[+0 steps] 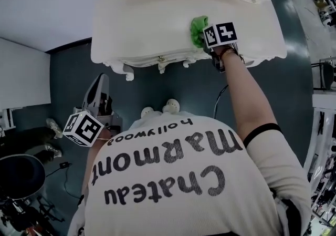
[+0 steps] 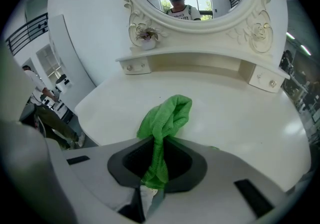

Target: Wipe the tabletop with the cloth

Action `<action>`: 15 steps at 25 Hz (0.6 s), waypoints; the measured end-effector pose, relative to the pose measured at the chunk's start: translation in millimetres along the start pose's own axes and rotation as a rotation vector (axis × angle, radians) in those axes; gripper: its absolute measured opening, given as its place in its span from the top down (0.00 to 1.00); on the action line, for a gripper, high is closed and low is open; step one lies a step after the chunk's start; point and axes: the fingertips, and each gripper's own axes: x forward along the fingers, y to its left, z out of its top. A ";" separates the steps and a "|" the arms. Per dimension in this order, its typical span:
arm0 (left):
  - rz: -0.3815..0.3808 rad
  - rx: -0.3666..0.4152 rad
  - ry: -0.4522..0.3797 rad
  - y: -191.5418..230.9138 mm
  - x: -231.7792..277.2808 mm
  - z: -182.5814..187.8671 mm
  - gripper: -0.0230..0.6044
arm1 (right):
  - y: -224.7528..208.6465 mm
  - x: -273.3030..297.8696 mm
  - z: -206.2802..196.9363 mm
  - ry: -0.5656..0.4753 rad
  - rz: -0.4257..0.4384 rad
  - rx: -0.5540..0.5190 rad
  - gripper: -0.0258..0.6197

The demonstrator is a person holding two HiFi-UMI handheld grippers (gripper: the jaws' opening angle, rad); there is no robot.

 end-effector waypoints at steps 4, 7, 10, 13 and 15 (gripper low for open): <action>-0.021 0.030 0.001 6.3 -4.1 21.7 0.95 | -3.9 -3.3 1.8 -0.018 -0.069 0.045 0.85; -0.027 0.039 0.007 16.2 -14.7 35.7 0.95 | -2.2 -2.4 -3.2 -0.006 -0.142 0.053 0.85; -0.047 0.014 0.019 25.6 -20.0 38.2 0.95 | -0.5 -3.0 -3.2 -0.020 -0.161 0.058 0.85; -0.083 0.019 0.059 27.4 -15.6 38.1 0.95 | -0.4 -6.5 0.5 -0.071 -0.144 0.085 0.85; -0.105 0.038 0.080 27.4 -11.1 39.8 0.95 | 1.4 -10.8 4.4 -0.136 -0.118 0.175 0.85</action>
